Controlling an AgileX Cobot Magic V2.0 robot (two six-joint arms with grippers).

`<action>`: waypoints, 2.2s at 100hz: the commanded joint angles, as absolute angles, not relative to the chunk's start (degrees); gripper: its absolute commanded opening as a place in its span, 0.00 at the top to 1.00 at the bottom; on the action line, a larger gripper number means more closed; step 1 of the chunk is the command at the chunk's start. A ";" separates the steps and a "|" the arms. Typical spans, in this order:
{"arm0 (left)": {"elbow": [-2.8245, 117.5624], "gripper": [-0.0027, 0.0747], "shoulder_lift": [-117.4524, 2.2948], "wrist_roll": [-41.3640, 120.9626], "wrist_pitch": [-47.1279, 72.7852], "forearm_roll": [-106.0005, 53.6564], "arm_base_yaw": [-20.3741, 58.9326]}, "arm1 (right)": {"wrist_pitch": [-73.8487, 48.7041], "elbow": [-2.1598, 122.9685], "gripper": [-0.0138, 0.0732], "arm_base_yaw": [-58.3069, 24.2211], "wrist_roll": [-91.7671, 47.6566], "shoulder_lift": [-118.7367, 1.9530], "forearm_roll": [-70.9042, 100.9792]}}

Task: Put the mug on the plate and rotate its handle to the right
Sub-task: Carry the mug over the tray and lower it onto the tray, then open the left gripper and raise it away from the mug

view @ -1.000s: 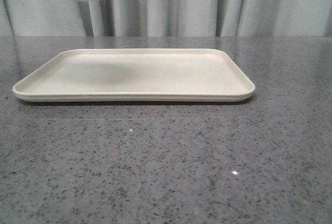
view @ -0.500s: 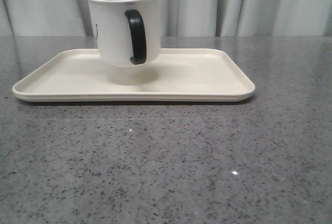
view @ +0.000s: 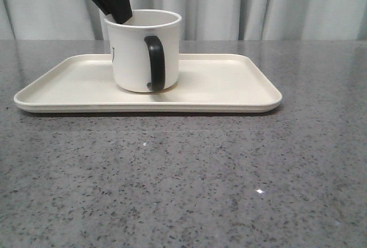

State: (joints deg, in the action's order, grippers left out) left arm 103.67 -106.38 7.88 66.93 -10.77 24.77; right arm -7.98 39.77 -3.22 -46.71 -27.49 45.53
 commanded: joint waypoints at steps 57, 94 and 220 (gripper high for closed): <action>105.67 0.99 -105.19 7.63 65.43 -12.73 25.15 | -5.25 41.91 0.23 -3.30 -47.23 -28.37 45.36; 105.67 0.99 -105.19 7.63 65.08 -12.73 25.15 | -5.23 41.91 0.23 -3.30 -47.23 -28.37 45.36; 121.60 0.69 -102.74 7.17 72.42 -10.03 25.04 | -5.23 41.91 0.23 -3.30 -47.23 -28.37 45.36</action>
State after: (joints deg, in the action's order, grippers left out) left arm 117.00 -106.98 7.88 71.75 -10.86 24.77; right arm -8.43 39.77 -3.22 -46.82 -27.49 45.44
